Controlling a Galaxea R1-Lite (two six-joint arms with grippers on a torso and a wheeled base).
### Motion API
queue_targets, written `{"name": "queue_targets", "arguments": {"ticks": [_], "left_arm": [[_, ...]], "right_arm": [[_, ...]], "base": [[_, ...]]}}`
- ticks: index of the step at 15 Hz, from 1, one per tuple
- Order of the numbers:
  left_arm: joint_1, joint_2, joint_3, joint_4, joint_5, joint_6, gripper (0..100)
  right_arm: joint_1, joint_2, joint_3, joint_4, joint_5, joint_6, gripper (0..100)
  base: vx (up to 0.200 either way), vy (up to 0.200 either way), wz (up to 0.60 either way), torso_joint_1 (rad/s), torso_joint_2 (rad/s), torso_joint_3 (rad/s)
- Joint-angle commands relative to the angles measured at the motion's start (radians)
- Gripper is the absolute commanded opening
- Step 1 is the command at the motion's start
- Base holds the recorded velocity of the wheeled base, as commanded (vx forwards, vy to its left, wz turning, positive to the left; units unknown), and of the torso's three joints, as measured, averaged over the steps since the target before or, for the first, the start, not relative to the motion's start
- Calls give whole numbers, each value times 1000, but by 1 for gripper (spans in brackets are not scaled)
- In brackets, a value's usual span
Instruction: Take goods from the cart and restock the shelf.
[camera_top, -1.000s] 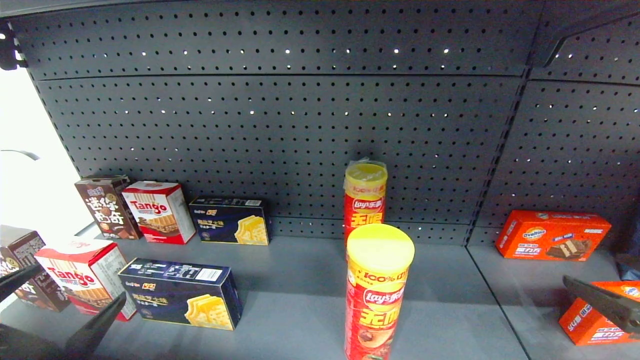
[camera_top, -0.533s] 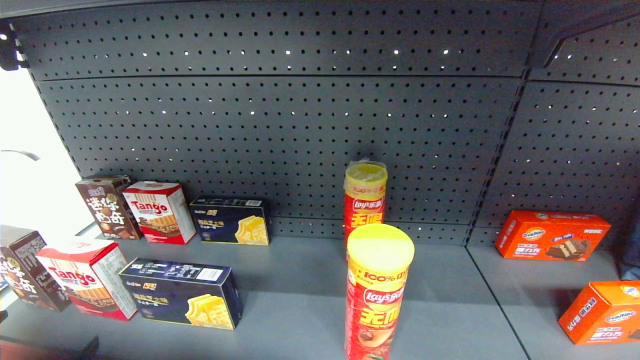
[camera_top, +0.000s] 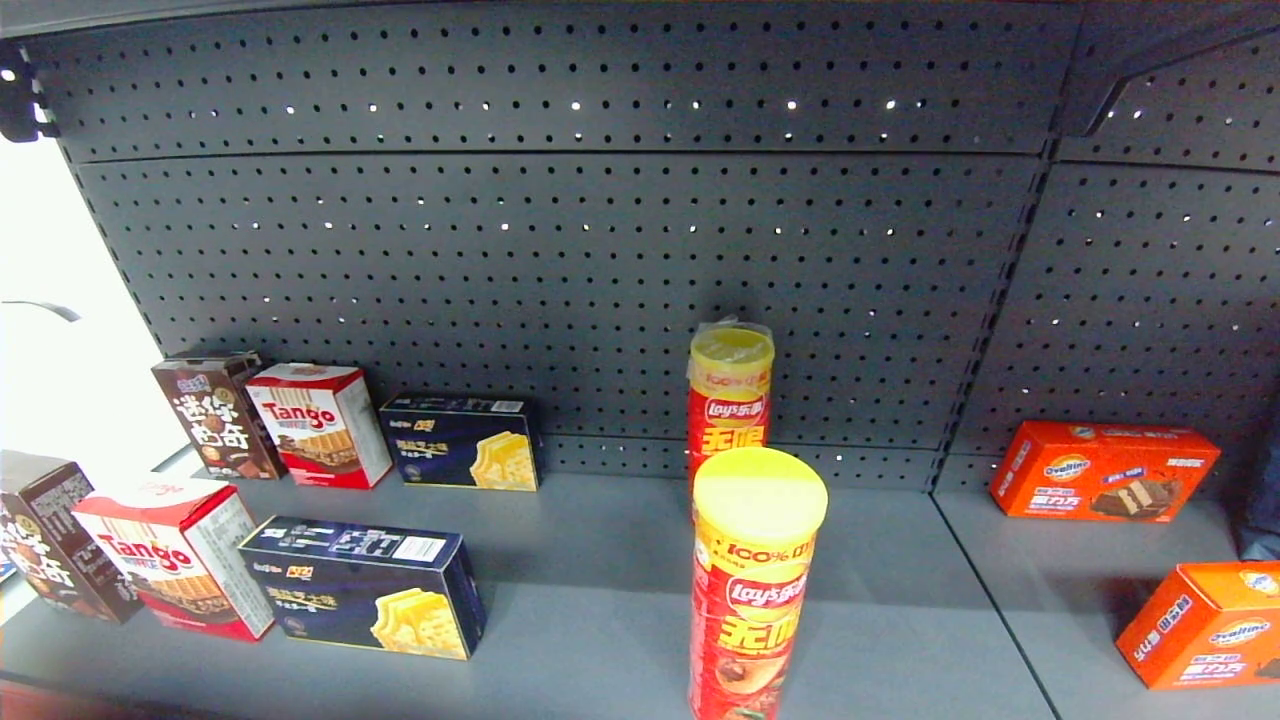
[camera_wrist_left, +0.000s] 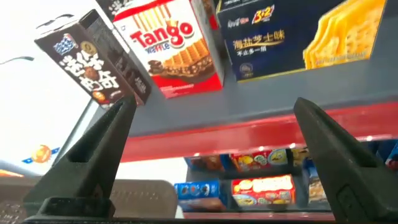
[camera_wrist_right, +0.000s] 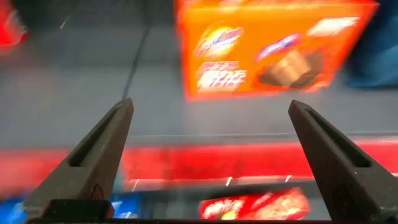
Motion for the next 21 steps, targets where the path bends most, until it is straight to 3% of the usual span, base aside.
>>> {"name": "queue_targets", "arguments": {"ticks": [1, 6, 8, 9, 10, 11, 12, 13, 15, 16, 19, 20, 21], "left_arm": [[-2, -97, -11, 31, -6, 9, 100], [-17, -100, 80, 18, -48, 3, 100], [-34, -97, 91, -1, -87, -52, 100], [-121, -98, 92, -4, -99, -95, 100], [-112, -102, 92, -1, -134, -114, 100], [-45, -125, 91, 13, -266, -129, 100], [-5, -155, 89, 25, -351, -132, 100], [70, -180, 91, 27, -450, -141, 100], [75, -178, 91, 27, -418, -224, 100], [90, -175, 89, 25, -286, -279, 100], [193, -201, 115, 22, -246, -258, 100], [216, -258, 123, 1, -254, -230, 100], [205, -266, 129, -19, -280, -206, 100]], "right_arm": [[2, -1, 1, -2, 2, 0, 100], [2, -1, 1, -2, 2, 0, 100], [2, -1, 1, -2, 2, 0, 100], [2, -1, 1, -2, 2, 0, 100], [2, -1, 1, -2, 2, 0, 100], [2, -1, 1, -2, 2, 0, 100], [2, -1, 1, -2, 2, 0, 100], [2, -1, 1, -2, 2, 0, 100], [2, -1, 1, -2, 2, 0, 100], [2, -1, 1, -2, 2, 0, 100], [2, -1, 1, -2, 2, 0, 100], [2, -1, 1, -2, 1, 0, 100], [2, -1, 1, -2, 2, 0, 100]], "base": [[0, 0, 0, 0, 0, 0], [0, 0, 0, 0, 0, 0], [0, 0, 0, 0, 0, 0], [0, 0, 0, 0, 0, 0], [0, 0, 0, 0, 0, 0], [0, 0, 0, 0, 0, 0], [0, 0, 0, 0, 0, 0], [0, 0, 0, 0, 0, 0], [0, 0, 0, 0, 0, 0], [0, 0, 0, 0, 0, 0], [0, 0, 0, 0, 0, 0], [0, 0, 0, 0, 0, 0], [0, 0, 0, 0, 0, 0]]}}
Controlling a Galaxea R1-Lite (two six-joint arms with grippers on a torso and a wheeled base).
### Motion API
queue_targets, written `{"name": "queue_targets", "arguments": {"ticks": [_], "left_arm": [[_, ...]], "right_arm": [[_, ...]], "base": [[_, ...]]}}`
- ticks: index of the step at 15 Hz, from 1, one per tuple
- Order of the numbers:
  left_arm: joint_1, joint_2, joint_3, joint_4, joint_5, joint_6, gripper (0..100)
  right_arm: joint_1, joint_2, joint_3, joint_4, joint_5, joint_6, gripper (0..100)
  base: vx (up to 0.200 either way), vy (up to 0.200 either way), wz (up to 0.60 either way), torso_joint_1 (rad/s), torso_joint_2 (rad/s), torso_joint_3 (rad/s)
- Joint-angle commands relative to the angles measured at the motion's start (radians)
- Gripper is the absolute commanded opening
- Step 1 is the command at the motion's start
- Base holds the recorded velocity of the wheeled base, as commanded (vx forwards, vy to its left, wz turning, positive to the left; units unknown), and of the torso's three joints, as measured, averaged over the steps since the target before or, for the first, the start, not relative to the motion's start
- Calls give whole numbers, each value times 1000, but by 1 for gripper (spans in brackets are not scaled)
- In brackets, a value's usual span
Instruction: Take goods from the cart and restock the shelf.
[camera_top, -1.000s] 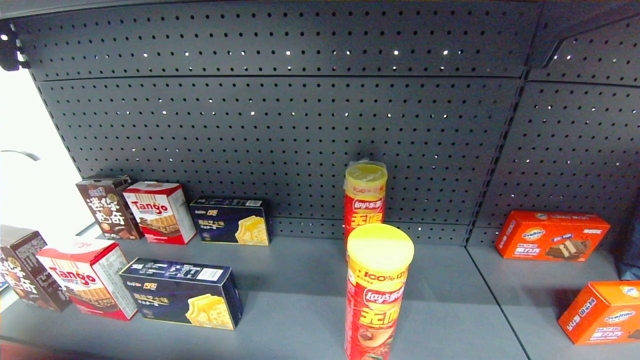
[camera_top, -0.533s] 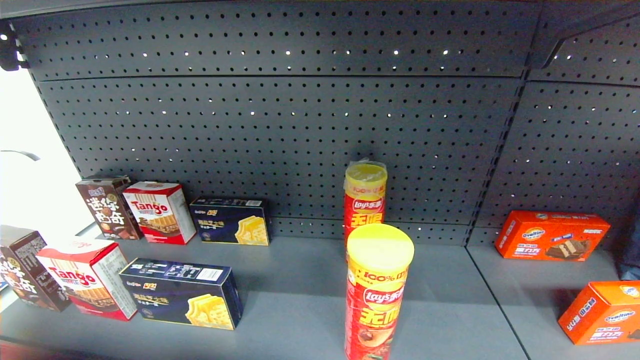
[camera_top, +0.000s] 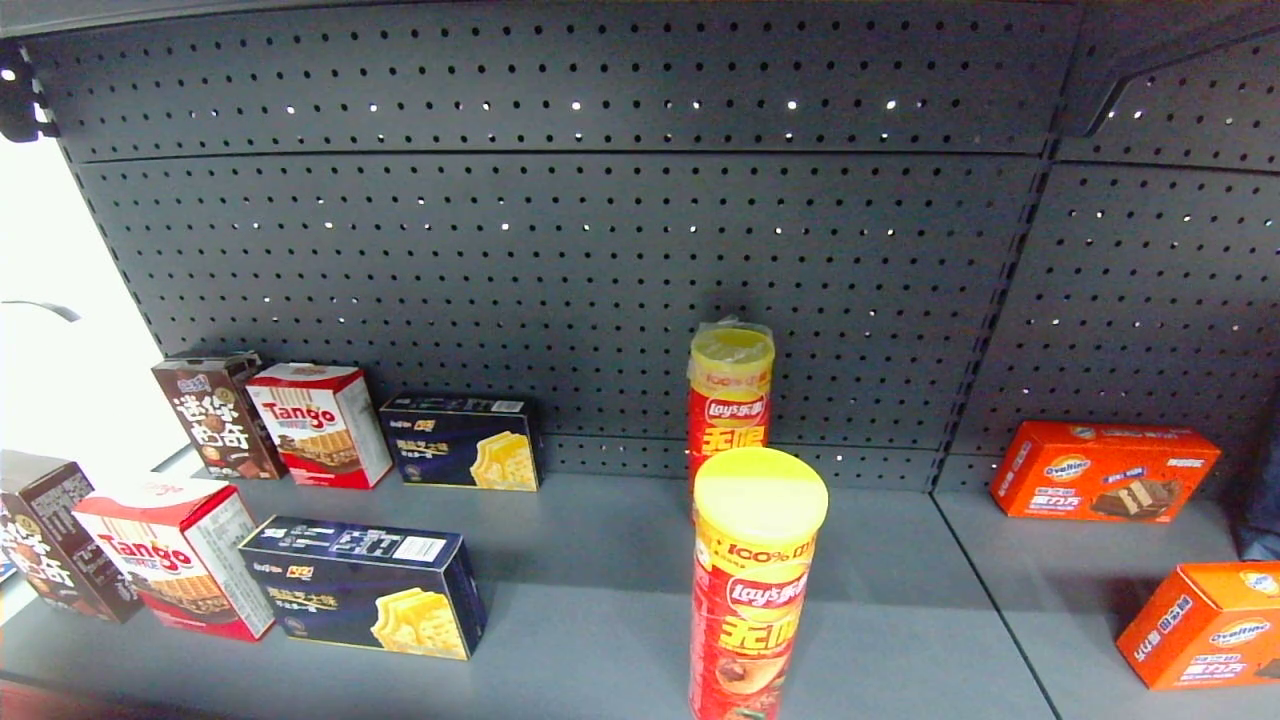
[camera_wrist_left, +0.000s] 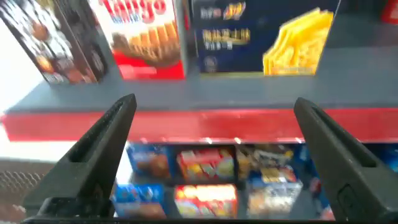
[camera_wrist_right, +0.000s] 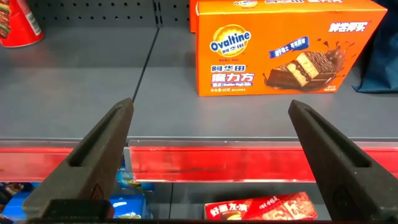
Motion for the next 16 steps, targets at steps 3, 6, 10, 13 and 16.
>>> {"name": "queue_targets", "arguments": {"ticks": [3, 6, 10, 13, 16], "left_arm": [[15, -44, 11, -4, -27, -52, 100], [15, -41, 11, -4, -12, -72, 100], [14, -41, 11, -4, -11, -72, 100], [14, -41, 10, -4, -21, -67, 100], [14, -41, 11, -4, -20, -70, 100]], "right_arm": [[0, 5, 0, 0, 1, 0, 100], [0, 5, 0, 0, 1, 0, 100], [0, 5, 0, 0, 1, 0, 100], [91, -3, 0, 1, 2, -2, 100], [147, -21, 0, 0, 4, -5, 100]], "base": [[0, 0, 0, 0, 0, 0], [0, 0, 0, 0, 0, 0], [-50, 0, 0, 1, 1, 2], [-67, 0, 0, 1, 1, 1], [0, 0, 0, 0, 0, 0]]}}
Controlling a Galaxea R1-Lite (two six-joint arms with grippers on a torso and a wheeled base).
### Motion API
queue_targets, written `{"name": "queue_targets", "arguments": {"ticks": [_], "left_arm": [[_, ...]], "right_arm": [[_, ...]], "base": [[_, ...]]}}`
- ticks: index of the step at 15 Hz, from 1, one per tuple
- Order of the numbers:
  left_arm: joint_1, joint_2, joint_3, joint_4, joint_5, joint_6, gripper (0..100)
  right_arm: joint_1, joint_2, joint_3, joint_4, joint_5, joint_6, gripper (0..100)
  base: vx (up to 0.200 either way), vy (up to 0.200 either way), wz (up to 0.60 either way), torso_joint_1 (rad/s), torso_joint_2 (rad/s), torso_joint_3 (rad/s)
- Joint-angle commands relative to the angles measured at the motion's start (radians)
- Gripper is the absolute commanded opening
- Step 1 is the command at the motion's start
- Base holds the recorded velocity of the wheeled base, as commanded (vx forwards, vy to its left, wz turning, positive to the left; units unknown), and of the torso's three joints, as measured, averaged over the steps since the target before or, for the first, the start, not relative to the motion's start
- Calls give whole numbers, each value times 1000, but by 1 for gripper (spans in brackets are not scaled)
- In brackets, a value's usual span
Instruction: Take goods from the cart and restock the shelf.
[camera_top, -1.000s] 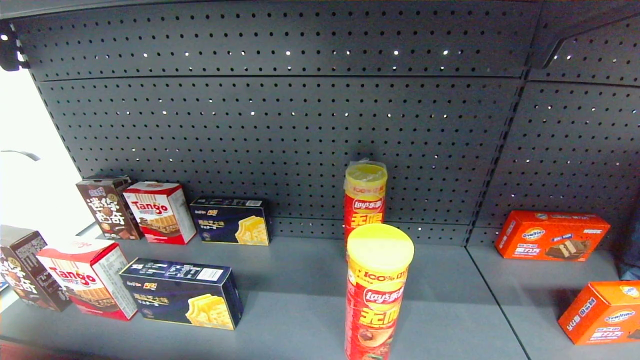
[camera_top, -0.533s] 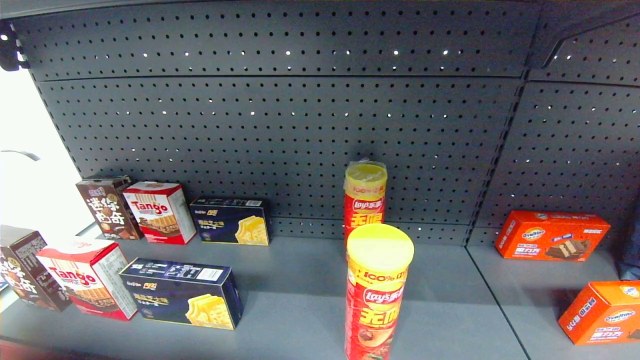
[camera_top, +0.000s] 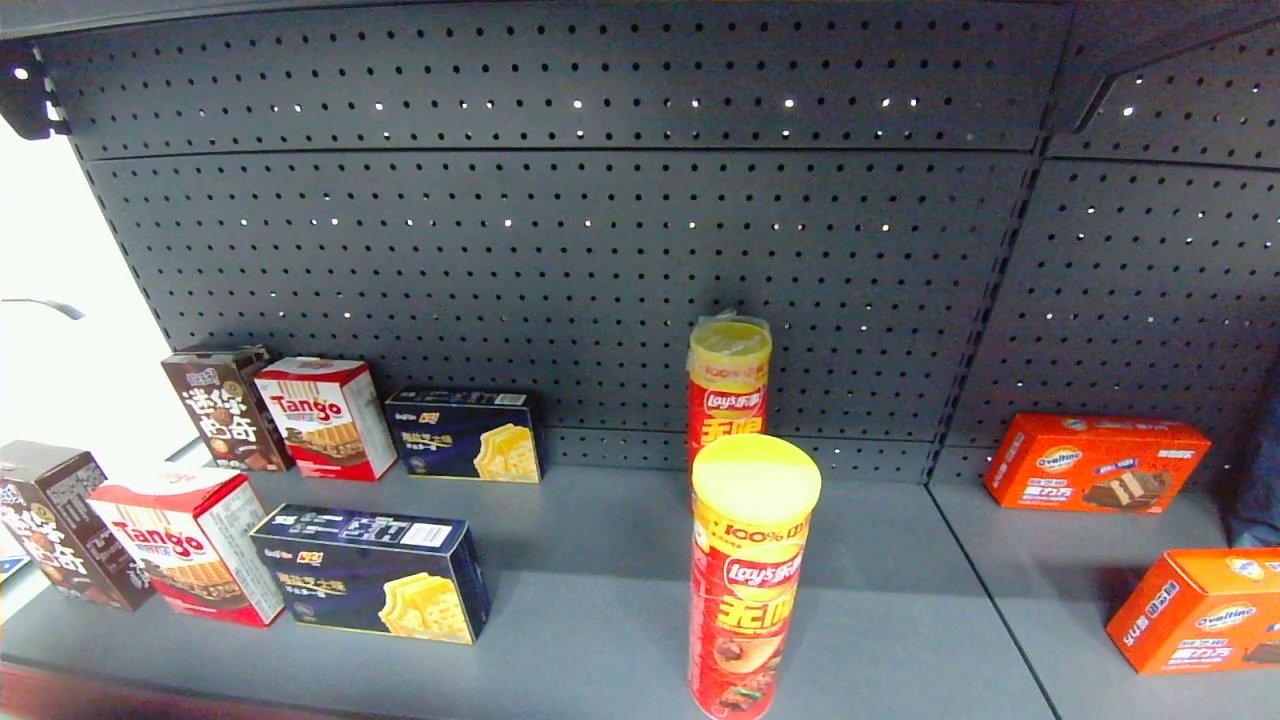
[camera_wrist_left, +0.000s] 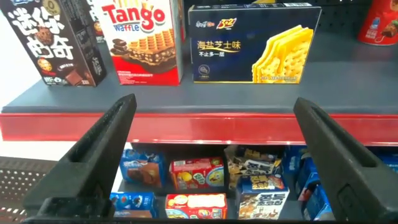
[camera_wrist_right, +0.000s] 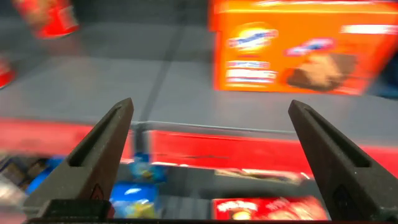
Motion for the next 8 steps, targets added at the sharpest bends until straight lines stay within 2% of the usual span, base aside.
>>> {"name": "queue_targets", "arguments": {"ticks": [1, 8], "left_arm": [[0, 3, 0, 0, 1, -2, 100], [2, 3, 0, 0, 1, -1, 100]], "right_arm": [[0, -17, 0, -1, 1, -1, 100], [-20, -75, 0, -1, -2, 5, 100]], "base": [[0, 0, 0, 0, 0, 0], [0, 0, 0, 0, 0, 0]]}}
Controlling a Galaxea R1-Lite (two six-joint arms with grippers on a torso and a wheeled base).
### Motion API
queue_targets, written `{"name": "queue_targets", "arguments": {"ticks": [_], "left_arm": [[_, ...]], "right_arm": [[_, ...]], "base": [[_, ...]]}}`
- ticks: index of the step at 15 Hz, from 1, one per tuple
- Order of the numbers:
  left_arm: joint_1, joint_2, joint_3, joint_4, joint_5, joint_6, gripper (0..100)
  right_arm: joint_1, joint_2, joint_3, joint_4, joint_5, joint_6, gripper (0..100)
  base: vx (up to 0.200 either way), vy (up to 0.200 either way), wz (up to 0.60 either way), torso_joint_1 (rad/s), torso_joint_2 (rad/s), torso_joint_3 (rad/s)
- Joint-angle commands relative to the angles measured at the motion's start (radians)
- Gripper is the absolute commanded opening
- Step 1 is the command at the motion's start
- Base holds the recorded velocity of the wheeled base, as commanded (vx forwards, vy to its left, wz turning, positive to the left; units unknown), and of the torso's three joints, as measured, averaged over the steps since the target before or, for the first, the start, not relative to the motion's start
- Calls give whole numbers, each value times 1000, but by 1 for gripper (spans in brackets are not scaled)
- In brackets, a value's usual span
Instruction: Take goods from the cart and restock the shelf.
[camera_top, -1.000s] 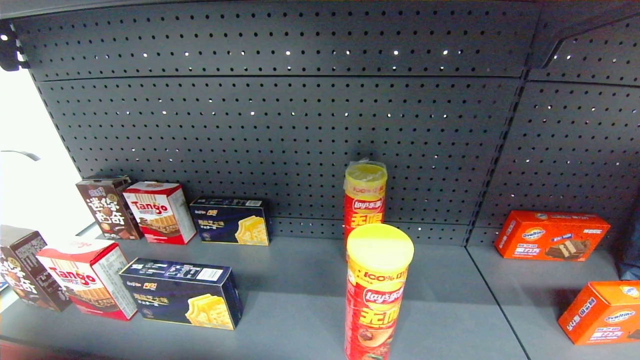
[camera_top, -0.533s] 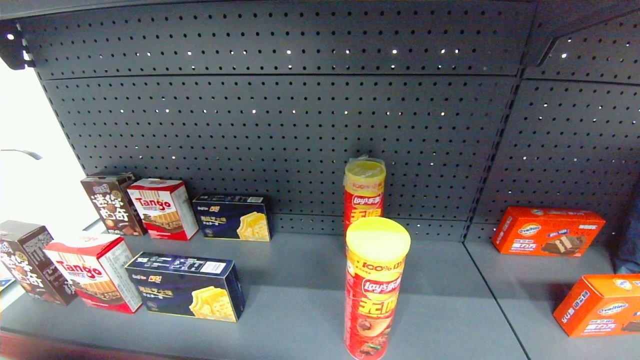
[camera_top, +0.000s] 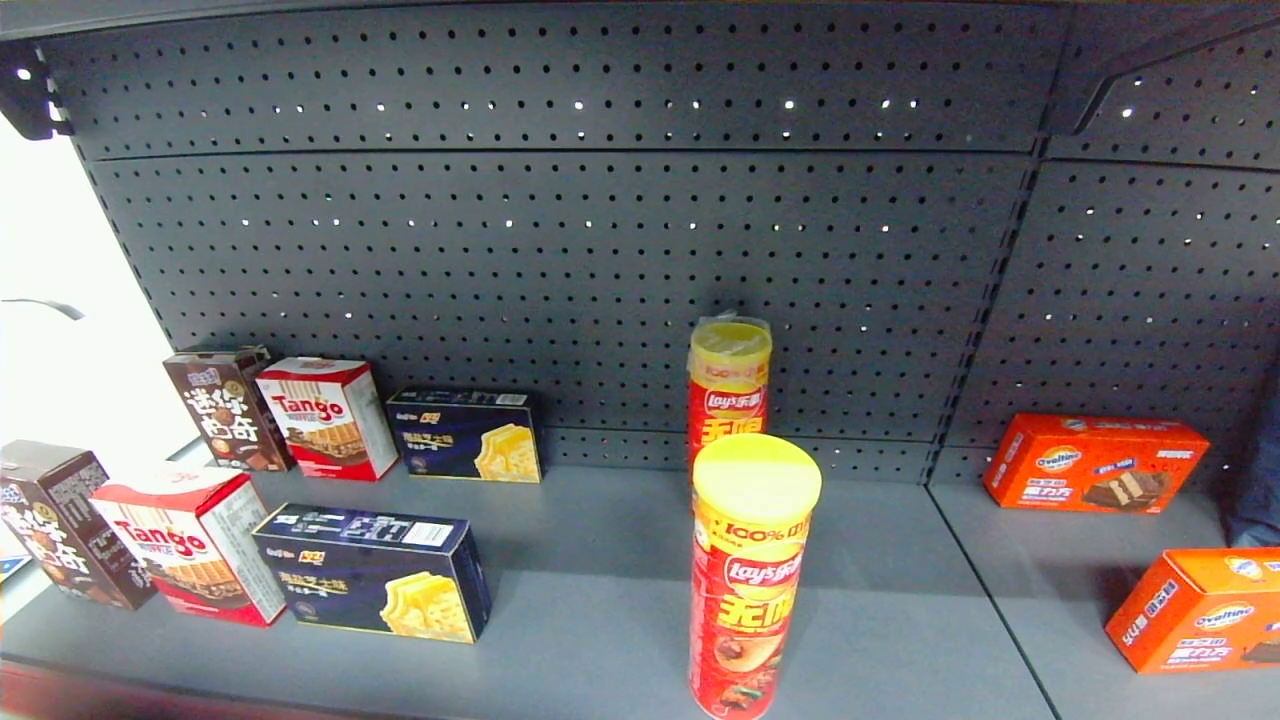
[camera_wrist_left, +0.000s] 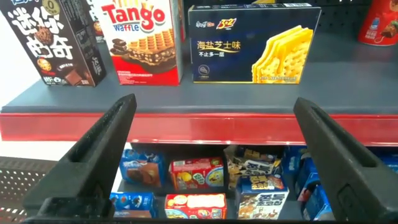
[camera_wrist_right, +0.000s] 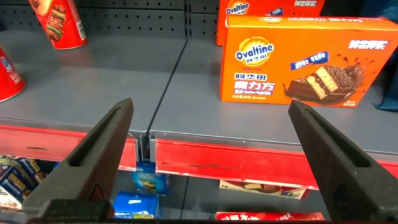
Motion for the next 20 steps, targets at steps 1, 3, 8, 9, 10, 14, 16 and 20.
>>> {"name": "queue_targets", "arguments": {"ticks": [1, 3, 8, 9, 10, 14, 16, 20], "left_arm": [[0, 2, 0, 0, 0, -1, 100], [0, 2, 0, 0, 2, -1, 100], [0, 2, 0, 0, 0, 1, 100], [0, 2, 0, 0, 0, 1, 100], [0, 2, 0, 0, 0, 1, 100], [0, 2, 0, 0, 0, 2, 100], [0, 2, 0, 0, -3, 4, 100], [0, 2, 0, 0, 0, -1, 100]], "right_arm": [[-1, -9, 0, 0, 0, 0, 100], [-1, -7, 0, 0, 0, 0, 100], [-1, -9, 2, -7, -1, 2, 100], [-1, -9, 2, -6, 0, 2, 100], [-1, -9, 2, -6, 0, 2, 100], [-1, -9, 2, -6, 0, 2, 100], [-1, -9, 2, -6, 0, 2, 100], [-1, -9, 2, -6, 0, 2, 100]], "base": [[0, 0, 0, 0, 0, 0], [0, 0, 0, 0, 0, 0], [0, 0, 0, 0, 0, 0], [0, 0, 0, 0, 0, 0], [0, 0, 0, 0, 0, 0], [0, 0, 0, 0, 0, 0], [-100, 100, 0, 1, 1, 4], [-50, 50, 0, 1, 1, -1]]}}
